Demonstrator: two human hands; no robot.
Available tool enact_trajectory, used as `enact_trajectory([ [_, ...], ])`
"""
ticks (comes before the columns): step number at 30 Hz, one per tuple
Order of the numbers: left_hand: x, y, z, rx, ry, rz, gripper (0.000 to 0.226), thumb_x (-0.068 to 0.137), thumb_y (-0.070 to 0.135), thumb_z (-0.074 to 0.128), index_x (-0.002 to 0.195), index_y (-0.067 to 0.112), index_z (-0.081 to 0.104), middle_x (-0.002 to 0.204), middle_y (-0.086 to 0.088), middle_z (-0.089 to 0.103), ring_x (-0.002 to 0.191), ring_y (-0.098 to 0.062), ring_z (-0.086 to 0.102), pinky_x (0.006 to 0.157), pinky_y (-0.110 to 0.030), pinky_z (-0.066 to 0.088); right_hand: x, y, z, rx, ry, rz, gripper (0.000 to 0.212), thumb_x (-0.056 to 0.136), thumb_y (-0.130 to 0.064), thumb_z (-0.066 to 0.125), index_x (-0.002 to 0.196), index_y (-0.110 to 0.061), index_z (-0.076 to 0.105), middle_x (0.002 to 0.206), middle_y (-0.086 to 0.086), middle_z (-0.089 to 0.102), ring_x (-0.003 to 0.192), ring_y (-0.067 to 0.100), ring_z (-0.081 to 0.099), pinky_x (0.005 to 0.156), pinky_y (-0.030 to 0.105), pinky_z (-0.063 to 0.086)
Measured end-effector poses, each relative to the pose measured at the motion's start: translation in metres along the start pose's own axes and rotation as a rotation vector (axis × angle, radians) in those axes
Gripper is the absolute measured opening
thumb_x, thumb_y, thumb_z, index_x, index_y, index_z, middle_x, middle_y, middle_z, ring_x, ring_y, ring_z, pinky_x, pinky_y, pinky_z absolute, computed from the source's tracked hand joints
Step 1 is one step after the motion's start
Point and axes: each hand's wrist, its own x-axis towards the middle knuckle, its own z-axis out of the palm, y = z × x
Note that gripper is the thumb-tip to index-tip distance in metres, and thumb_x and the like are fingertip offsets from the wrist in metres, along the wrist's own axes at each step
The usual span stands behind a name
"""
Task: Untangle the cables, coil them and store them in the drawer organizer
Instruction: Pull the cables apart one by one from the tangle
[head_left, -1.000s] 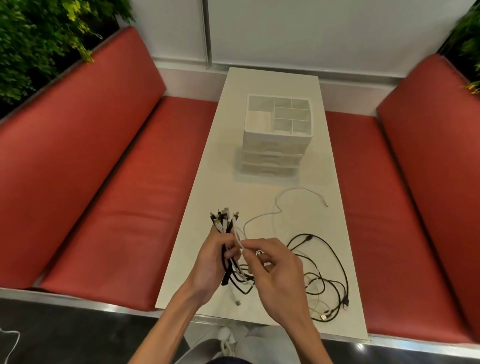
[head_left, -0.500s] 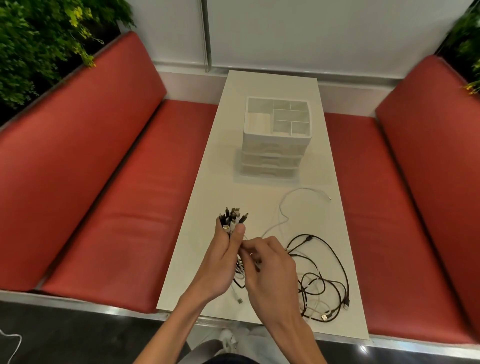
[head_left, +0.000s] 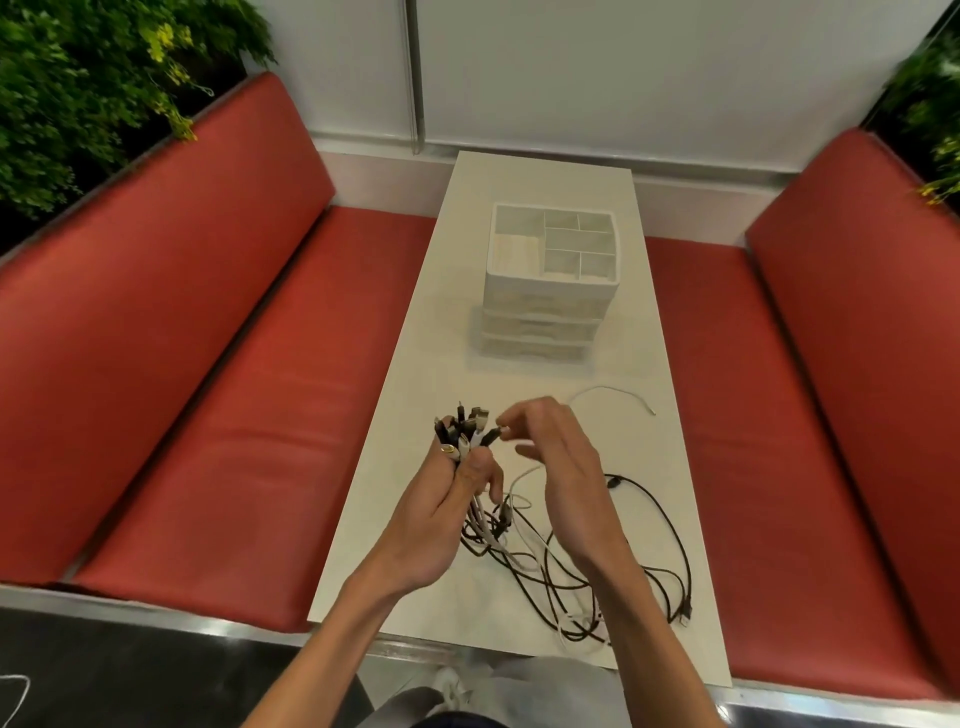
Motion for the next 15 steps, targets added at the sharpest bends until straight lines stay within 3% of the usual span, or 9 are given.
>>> enact_trajectory([
  [3,-0.003,0.006,0.005,-0.012,-0.138,-0.003,0.034,0.107,0.061,0.040,0.106,0.030,0.054,0.078,0.007,0.056,0.073,-0.016,0.053,0.070,-0.041,0.048,0.013,-0.031,0.004,0.183,-0.192,-0.051,0.059,0.114,-0.049,0.025,0.116,-0.013,0.071,0.120,0.007,0.074,0.123,0.025,0.068,0.113,0.050,0.048],
  [6,-0.005,0.012,0.006,0.065,-0.218,0.025,0.009,0.111,0.038,0.041,0.107,0.034,0.048,0.081,0.012,0.053,0.072,-0.003,0.051,0.067,-0.023,0.046,0.015,-0.059,0.010,0.032,-0.421,-0.139,0.067,0.115,-0.049,0.020,0.113,-0.010,0.076,0.114,0.004,0.079,0.123,0.021,0.070,0.116,0.045,0.045],
  [8,-0.005,0.015,0.000,0.153,-0.237,0.044,0.021,0.109,0.016,0.041,0.110,0.036,0.046,0.095,0.016,0.056,0.086,0.010,0.058,0.075,-0.012,0.047,0.014,-0.066,0.017,-0.147,-0.457,-0.163,0.065,0.117,-0.048,0.027,0.100,-0.015,0.081,0.100,-0.002,0.081,0.109,0.013,0.075,0.109,0.042,0.049],
  [11,-0.006,0.016,-0.008,0.317,-0.278,0.019,0.041,0.102,-0.008,0.041,0.110,0.032,0.044,0.106,0.025,0.047,0.097,0.031,0.048,0.078,-0.001,0.040,0.012,-0.064,0.026,-0.373,-0.406,-0.220,0.069,0.115,-0.058,0.033,0.079,-0.022,0.080,0.076,-0.009,0.078,0.083,0.005,0.076,0.095,0.040,0.055],
  [13,-0.004,0.014,-0.009,0.383,-0.283,0.004,0.032,0.100,-0.003,0.043,0.099,0.028,0.045,0.093,0.025,0.047,0.087,0.026,0.051,0.070,-0.005,0.040,0.012,-0.061,0.031,-0.445,-0.332,-0.240,0.069,0.111,-0.064,0.034,0.074,-0.024,0.078,0.065,-0.011,0.074,0.075,0.002,0.074,0.092,0.036,0.056],
  [15,-0.003,0.011,-0.008,0.393,-0.270,-0.033,0.032,0.095,0.003,0.045,0.077,0.029,0.043,0.069,0.018,0.048,0.064,0.009,0.052,0.056,-0.014,0.038,0.013,-0.058,0.034,-0.418,-0.237,-0.260,0.064,0.108,-0.065,0.040,0.075,-0.024,0.076,0.059,-0.010,0.071,0.070,0.001,0.074,0.089,0.035,0.057],
])
